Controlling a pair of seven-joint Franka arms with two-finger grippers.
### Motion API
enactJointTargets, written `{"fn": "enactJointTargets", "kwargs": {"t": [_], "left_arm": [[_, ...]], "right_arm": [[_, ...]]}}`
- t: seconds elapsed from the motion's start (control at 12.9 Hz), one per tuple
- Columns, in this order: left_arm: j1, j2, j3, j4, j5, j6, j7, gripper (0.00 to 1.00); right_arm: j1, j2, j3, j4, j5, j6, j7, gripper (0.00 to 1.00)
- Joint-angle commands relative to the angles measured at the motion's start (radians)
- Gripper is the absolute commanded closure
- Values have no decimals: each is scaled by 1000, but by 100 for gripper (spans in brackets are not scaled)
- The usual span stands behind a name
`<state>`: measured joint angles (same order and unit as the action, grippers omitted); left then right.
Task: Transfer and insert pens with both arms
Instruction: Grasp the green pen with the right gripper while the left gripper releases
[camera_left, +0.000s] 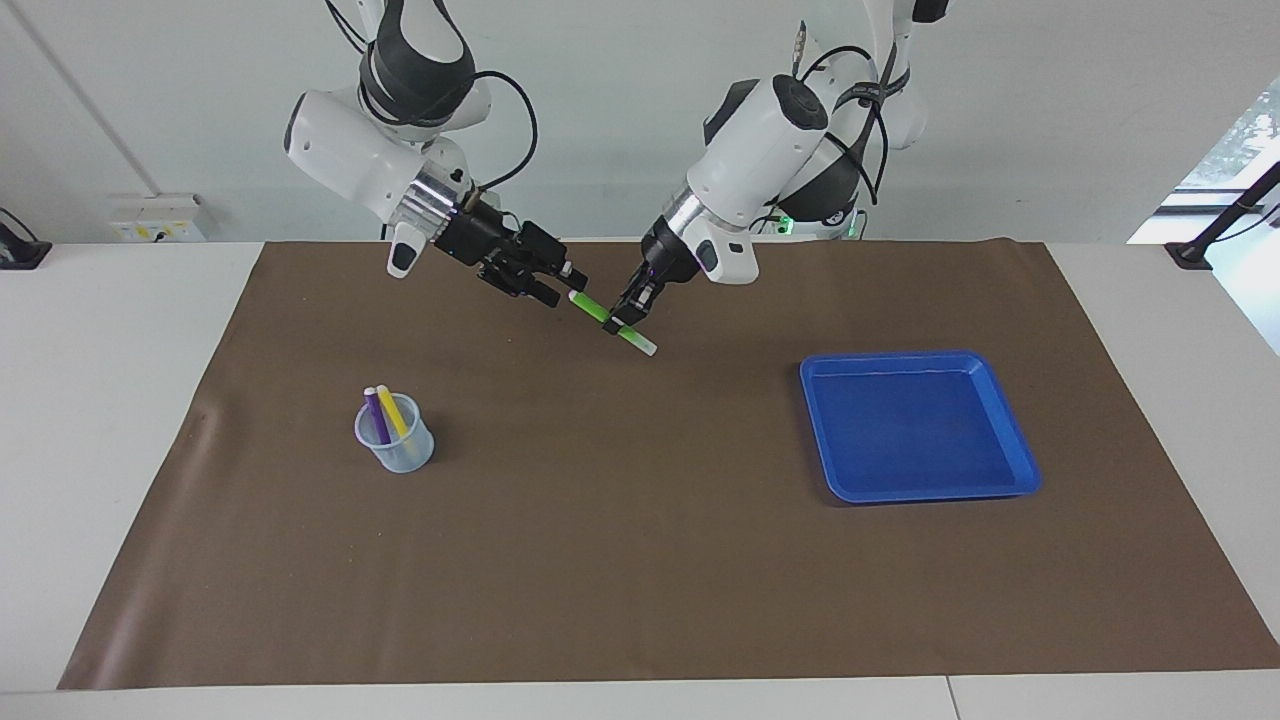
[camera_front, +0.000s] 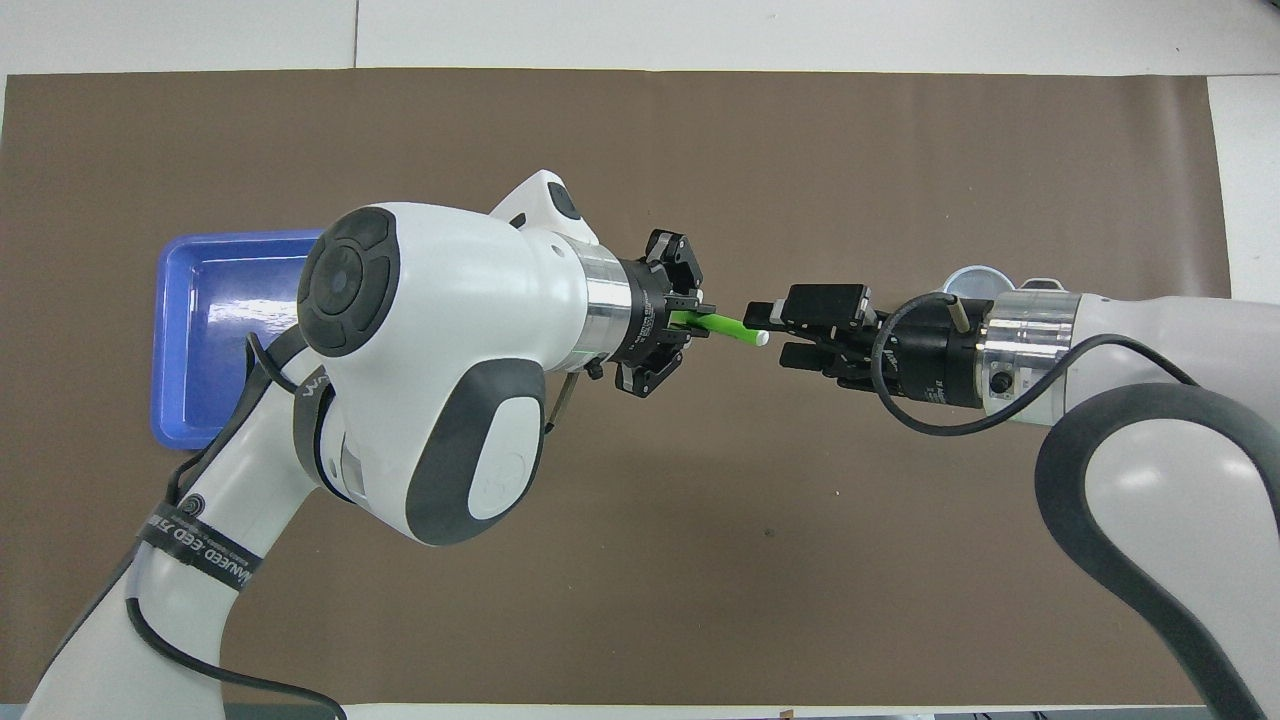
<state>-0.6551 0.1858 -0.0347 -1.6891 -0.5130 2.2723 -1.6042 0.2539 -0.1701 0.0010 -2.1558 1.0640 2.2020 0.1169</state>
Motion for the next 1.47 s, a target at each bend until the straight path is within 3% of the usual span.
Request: {"fn": "enactJointTargets", "kwargs": {"t": [0.0, 0.15, 0.23, 1.24, 1.39], "left_arm": [[-34, 4, 10, -6, -16, 59, -45, 100], [-41, 4, 10, -11, -16, 84, -49, 100], [-43, 4, 10, -12, -16, 84, -49, 100], [-43, -5, 10, -26, -15, 65, -40, 100], [-43, -5, 10, -26, -15, 65, -39, 100]], "right_arm": [[-10, -25, 7, -27, 28, 8, -26, 40], [-10, -25, 7, -27, 30, 7, -25, 57], [-10, -25, 7, -27, 30, 7, -25, 61], [-24, -25, 4, -27, 30, 8, -25, 62], [-24, -25, 5, -26, 30, 7, -22, 100]]}}
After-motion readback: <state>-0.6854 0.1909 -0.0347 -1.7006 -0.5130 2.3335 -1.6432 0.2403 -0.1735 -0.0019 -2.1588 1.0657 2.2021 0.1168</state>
